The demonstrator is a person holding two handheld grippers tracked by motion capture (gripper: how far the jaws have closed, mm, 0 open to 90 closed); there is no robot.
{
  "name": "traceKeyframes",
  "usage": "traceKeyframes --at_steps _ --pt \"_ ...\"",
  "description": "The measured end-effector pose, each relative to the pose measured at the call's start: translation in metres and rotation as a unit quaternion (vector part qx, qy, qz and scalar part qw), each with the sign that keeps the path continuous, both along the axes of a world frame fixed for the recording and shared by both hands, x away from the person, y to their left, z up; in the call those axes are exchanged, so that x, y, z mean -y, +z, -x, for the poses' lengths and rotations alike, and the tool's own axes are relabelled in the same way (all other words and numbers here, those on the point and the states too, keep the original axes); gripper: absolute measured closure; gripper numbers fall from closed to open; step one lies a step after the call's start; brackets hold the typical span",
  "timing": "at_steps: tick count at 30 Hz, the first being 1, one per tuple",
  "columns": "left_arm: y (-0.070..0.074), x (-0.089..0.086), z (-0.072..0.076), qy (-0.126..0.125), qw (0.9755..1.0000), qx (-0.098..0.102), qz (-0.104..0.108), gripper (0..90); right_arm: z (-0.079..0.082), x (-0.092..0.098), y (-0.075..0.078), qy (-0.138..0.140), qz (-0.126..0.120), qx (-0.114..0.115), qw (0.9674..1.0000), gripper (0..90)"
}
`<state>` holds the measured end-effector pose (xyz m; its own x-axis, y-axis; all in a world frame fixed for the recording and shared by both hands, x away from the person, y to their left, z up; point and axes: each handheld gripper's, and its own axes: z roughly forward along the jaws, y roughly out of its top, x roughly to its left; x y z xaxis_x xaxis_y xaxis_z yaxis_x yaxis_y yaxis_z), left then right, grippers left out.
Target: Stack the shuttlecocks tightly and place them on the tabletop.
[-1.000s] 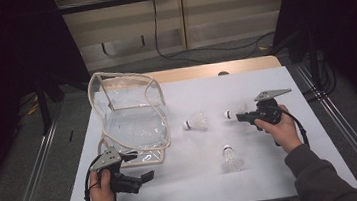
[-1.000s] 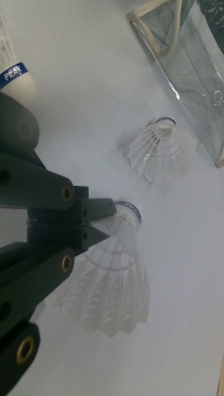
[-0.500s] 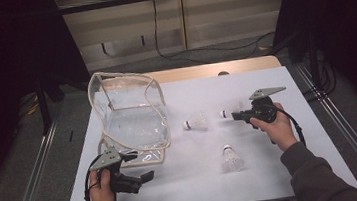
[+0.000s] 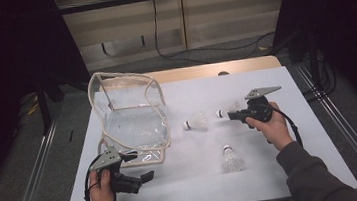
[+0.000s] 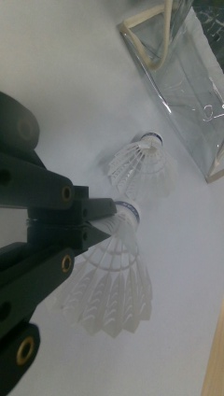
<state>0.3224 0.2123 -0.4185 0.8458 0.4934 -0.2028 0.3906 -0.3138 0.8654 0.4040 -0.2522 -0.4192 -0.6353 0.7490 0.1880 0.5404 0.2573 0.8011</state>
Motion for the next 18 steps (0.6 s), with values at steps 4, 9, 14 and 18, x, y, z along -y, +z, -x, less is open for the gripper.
traceKeyframes --at_steps 4,9,14,18 --pt "0.000 0.000 0.000 0.000 1.0000 0.000 0.001 3.4 0.000 -0.002 0.000 0.000 -0.003 -0.001 1.0000 89.8" --pt "0.000 0.000 0.000 0.000 1.0000 0.000 -0.001 3.4 -0.001 -0.005 -0.001 0.004 -0.005 -0.001 1.0000 89.8" --pt "0.000 0.000 0.000 0.000 1.0000 0.000 0.000 3.4 -0.002 -0.009 0.000 0.008 -0.008 0.001 0.9999 89.8" --pt "0.000 0.000 0.000 0.000 1.0000 0.000 0.000 3.4 -0.002 -0.011 0.000 0.010 -0.009 0.000 0.9999 89.7"
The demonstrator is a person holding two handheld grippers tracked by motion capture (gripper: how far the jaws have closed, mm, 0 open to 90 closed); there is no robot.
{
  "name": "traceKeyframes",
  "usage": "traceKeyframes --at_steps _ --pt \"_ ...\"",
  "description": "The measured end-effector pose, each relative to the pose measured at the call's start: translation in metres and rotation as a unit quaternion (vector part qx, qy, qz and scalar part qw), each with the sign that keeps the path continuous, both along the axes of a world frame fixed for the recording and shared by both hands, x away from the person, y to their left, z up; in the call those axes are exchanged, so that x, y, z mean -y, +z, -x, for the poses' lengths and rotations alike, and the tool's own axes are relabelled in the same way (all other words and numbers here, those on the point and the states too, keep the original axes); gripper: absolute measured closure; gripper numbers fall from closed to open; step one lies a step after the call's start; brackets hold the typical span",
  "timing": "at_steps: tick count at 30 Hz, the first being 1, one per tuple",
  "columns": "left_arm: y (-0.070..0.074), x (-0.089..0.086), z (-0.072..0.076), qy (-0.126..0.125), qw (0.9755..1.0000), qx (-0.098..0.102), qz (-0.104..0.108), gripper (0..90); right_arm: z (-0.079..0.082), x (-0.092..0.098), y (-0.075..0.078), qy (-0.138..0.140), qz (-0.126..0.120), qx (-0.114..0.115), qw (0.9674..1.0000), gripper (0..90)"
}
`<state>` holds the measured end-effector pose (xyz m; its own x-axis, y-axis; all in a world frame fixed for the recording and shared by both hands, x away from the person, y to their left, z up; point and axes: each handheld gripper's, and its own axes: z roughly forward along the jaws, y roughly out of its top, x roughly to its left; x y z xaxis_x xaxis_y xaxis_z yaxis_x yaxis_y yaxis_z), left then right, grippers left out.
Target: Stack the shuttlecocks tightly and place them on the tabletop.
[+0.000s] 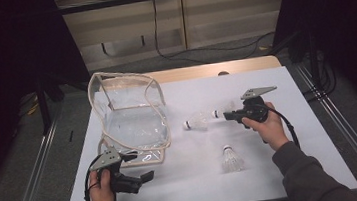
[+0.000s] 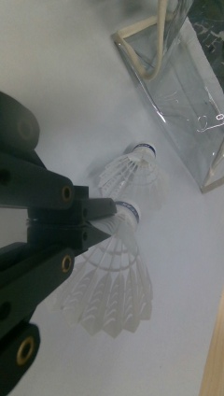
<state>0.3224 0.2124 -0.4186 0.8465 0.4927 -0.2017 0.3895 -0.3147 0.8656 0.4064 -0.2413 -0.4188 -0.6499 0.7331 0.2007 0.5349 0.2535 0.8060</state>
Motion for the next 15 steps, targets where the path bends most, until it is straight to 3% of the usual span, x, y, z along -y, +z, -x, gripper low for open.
traceKeyframes --at_steps 15 --pt "-0.0002 0.0003 0.0000 0.000 1.0000 0.000 0.000 3.4 -0.0021 -0.0052 -0.0004 0.013 -0.002 0.002 0.9999 89.6"
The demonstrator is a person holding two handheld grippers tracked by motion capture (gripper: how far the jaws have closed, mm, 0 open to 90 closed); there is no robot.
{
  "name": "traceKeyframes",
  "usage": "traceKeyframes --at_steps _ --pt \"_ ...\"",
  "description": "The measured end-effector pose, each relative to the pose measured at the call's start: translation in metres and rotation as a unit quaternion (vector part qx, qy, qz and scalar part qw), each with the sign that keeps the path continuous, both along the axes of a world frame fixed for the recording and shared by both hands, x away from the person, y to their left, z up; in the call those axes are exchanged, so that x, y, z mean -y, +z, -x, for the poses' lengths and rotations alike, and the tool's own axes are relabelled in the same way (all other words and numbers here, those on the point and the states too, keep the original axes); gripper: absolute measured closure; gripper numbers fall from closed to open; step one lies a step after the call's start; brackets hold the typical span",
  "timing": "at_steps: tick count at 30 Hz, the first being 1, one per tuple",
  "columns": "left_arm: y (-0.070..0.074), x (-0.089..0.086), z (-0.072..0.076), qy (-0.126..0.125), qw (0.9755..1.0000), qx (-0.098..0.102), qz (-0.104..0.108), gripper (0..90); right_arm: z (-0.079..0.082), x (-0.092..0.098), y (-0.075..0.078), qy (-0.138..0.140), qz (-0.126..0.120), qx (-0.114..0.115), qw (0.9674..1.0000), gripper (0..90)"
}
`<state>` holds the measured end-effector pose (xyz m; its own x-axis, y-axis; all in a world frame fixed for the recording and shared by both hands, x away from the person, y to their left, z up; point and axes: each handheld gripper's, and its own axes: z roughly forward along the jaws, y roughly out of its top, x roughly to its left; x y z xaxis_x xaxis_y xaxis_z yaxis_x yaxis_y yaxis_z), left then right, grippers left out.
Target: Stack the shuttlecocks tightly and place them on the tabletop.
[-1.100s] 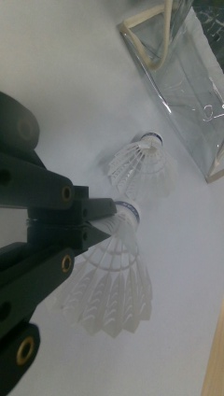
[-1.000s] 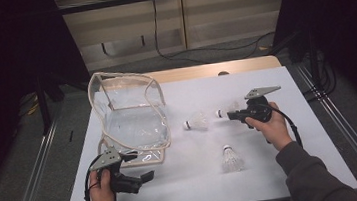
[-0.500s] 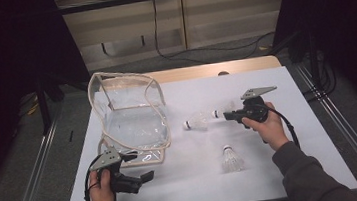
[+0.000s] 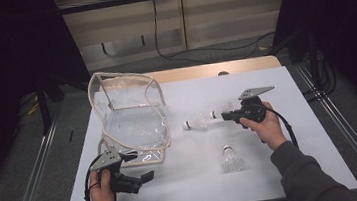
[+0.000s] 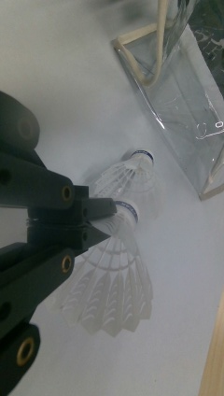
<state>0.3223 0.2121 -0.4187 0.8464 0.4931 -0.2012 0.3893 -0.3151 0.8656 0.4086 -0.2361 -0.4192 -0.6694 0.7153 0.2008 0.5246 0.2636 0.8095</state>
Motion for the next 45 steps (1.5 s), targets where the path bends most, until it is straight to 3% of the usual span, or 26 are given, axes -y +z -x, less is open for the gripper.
traceKeyframes --at_steps 19,45 --pt "0.000 0.000 0.000 0.001 1.0000 -0.001 0.002 3.4 -0.003 -0.012 0.000 0.012 -0.010 0.001 0.9999 89.4" --pt "-0.001 0.001 0.000 -0.001 1.0000 0.001 0.000 3.4 -0.006 -0.021 -0.001 0.025 -0.004 -0.002 0.9997 89.4"
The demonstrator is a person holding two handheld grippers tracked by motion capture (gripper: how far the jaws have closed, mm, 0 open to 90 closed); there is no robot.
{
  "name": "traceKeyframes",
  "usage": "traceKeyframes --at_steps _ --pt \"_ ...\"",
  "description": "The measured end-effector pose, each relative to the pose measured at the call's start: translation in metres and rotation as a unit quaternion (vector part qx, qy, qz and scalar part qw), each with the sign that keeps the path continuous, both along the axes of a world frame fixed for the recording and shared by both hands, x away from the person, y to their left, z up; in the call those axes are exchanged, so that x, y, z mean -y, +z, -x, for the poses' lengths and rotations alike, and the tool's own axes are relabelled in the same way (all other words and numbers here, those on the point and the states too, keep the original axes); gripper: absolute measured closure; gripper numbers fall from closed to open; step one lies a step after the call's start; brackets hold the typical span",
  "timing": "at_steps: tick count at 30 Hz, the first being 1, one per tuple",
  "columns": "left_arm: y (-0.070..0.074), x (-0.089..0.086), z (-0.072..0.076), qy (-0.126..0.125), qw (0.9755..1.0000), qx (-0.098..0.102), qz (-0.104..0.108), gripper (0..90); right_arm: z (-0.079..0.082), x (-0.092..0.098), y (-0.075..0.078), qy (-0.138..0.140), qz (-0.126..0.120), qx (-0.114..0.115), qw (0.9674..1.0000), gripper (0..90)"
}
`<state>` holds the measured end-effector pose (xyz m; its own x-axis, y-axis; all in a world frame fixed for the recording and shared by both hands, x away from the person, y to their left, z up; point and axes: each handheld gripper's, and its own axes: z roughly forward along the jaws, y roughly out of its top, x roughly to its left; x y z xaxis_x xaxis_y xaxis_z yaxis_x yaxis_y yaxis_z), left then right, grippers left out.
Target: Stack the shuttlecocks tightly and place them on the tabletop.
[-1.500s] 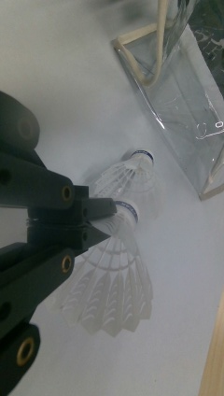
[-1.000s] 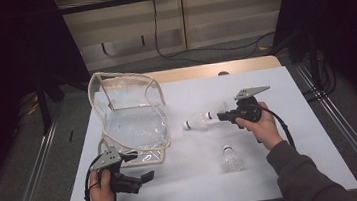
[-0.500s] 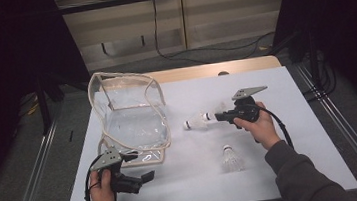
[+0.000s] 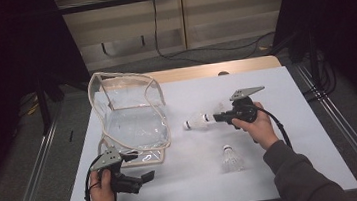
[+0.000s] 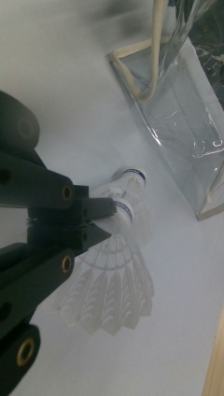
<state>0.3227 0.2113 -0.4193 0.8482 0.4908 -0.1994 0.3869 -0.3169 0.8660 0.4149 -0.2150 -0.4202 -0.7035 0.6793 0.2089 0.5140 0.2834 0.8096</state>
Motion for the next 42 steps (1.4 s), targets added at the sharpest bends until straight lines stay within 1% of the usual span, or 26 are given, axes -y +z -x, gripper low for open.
traceKeyframes --at_steps 26,40,42 --pt "0.000 0.000 0.000 -0.001 1.0000 -0.002 -0.001 3.4 -0.002 -0.008 -0.007 0.005 0.007 -0.008 0.9999 89.1" --pt "-0.001 0.000 0.000 0.000 1.0000 -0.002 -0.001 3.4 -0.003 -0.013 -0.010 0.008 0.002 -0.012 0.9999 89.3" --pt "-0.001 0.000 0.000 0.000 1.0000 -0.002 0.000 3.4 -0.003 -0.013 -0.011 0.010 0.005 -0.011 0.9999 89.4"
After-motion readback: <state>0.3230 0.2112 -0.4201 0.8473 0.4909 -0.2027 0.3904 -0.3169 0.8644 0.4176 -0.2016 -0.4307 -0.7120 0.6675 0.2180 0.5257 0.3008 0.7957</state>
